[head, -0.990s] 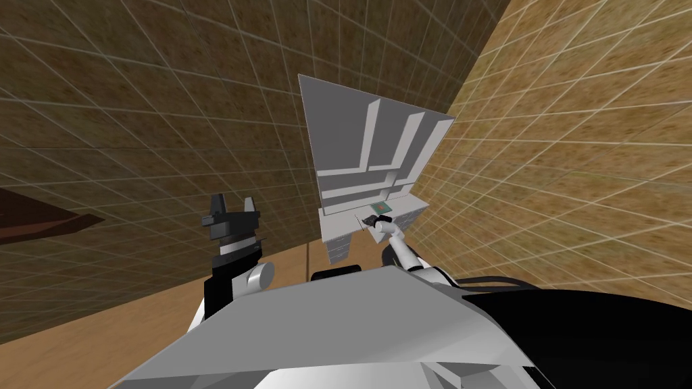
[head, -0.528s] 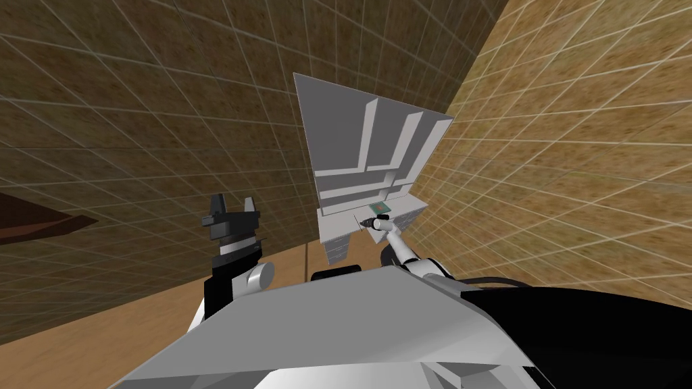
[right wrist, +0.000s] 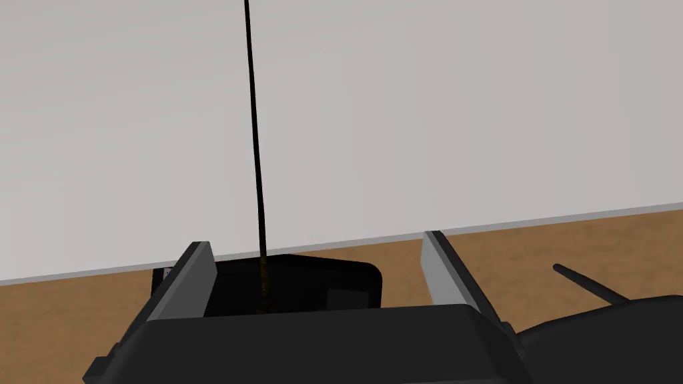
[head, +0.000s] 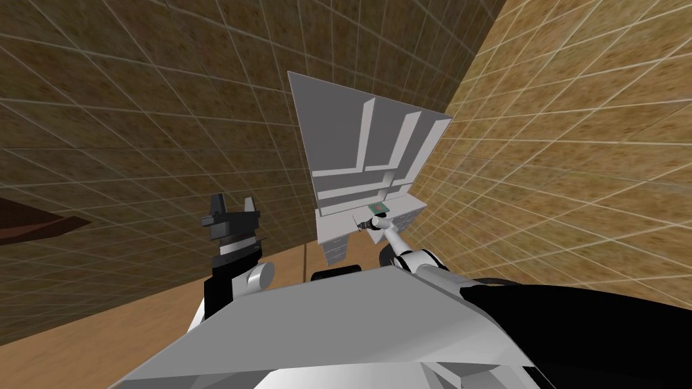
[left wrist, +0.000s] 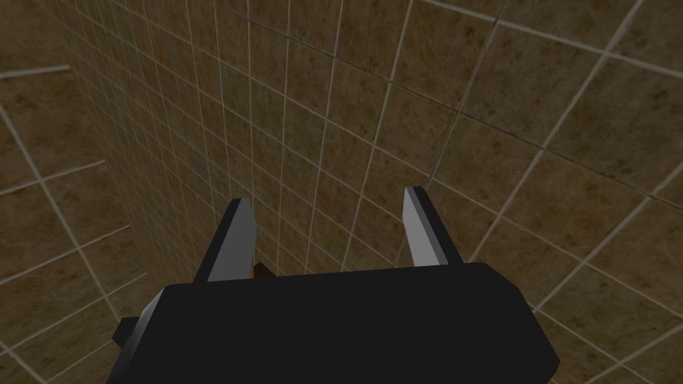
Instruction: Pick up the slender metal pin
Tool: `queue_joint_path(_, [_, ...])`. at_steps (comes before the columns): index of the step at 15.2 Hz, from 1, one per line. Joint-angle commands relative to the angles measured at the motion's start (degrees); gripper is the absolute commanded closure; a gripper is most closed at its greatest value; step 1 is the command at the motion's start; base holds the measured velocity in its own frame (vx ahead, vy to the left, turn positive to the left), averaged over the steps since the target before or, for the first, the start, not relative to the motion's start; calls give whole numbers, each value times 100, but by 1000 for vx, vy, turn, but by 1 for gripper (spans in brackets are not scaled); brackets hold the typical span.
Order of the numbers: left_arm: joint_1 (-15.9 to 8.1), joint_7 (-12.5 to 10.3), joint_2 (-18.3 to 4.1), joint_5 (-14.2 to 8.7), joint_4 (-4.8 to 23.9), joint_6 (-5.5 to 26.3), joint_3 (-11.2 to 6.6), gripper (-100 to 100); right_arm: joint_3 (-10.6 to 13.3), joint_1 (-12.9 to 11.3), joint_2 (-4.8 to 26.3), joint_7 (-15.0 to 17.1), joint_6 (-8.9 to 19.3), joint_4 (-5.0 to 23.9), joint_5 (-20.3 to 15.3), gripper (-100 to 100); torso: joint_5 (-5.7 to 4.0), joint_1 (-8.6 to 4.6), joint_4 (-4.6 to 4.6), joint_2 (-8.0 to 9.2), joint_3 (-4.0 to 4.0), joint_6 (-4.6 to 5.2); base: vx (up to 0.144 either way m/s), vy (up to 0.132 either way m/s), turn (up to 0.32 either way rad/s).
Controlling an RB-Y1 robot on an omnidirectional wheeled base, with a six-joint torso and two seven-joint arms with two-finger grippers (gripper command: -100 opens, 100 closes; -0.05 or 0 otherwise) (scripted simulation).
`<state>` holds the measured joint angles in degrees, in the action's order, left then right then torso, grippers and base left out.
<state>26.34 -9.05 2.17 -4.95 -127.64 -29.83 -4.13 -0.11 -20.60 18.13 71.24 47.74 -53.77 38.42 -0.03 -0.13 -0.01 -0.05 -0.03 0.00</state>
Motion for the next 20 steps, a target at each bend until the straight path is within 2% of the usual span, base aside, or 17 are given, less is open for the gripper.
queue_joint_path(1, [0, 0, 0, 0, 0, 0, 0, 0, 16, -210, -11, 277, 286, 286, 175, -100, 0, 0, 0, 0, 0, 0, 7, -38, -6])
queue_joint_path(2, [0, 0, 0, 0, 0, 0, 0, 0, 16, -210, -11, 277, 350, 345, 175, -100, 0, -2, 0, 0, 0, 0, 9, -41, -1])
queue_joint_path(3, [0, 0, 0, 0, 0, 0, 0, 0, 27, -348, -20, 449, 517, 486, 292, -100, -1, -3, 0, 0, 0, 0, 10, -46, -4])
queue_joint_path(4, [0, 0, 0, 0, 0, 0, 0, 0, 27, -348, -20, 449, 554, 554, 292, -100, -1, -5, 0, 0, 0, 0, 11, -41, -1])
queue_joint_path(5, [0, 0, 0, 0, 0, 0, 0, 0, 37, -475, -29, 607, 737, 686, 399, -100, -1, -4, 0, 0, 0, 0, 6, -37, -5])
queue_joint_path(6, [0, 0, 0, 0, 0, 0, 0, 0, 37, -475, -29, 607, 743, 748, 399, -100, -1, -3, 0, 0, 0, 0, 2, -30, 0])
queue_joint_path(7, [0, 0, 0, 0, 0, 0, 0, 0, 46, -591, -38, 752, 915, 893, 497, -100, 0, -1, 0, 2, 1, 1, 6, -30, -7])
queue_joint_path(8, [0, 0, 0, 0, 0, 0, 0, 0, 46, -591, -38, 752, 915, 924, 497, -100, 0, 0, 1, 2, 1, 0, 7, -28, -1])
queue_joint_path(12, [0, 0, 0, 0, 0, 0, 0, 0, 67, -864, -63, 1091, 1320, 1338, 727, -100, 1, 2, 1, 2, 1, 0, 6, -27, -3])
queue_joint_path(15, [0, 0, 0, 0, 0, 0, 0, 0, 76, -975, -74, 1229, 1484, 1506, 820, -100, 1, 2, 0, 2, 1, 0, 7, -25, -2])
queue_joint_path(16, [0, 0, 0, 0, 0, 0, 0, 0, 78, -1007, -78, 1269, 1531, 1554, 847, -100, 1, 3, 1, 2, 1, 0, 6, -21, -1])
queue_joint_path(17, [0, 0, 0, 0, 0, 0, 0, 0, 74, -936, -63, 1209, 1472, 1435, 806, -100, 1, 4, 0, 2, 1, 0, 3, -12, 2])
queue_joint_path(18, [0, 0, 0, 0, 0, 0, 0, 0, 26, -834, -165, 1086, 1321, 1548, 770, -100, 1, 6, 1, 3, 2, 0, 43, 12, -9])
queue_joint_path(20, [1, 0, 0, 0, 0, 0, 0, 0, -7, -762, -231, 987, 1204, 1617, 741, -100, 3, 19, -3, -14, -8, 1, 81, 26, -16])
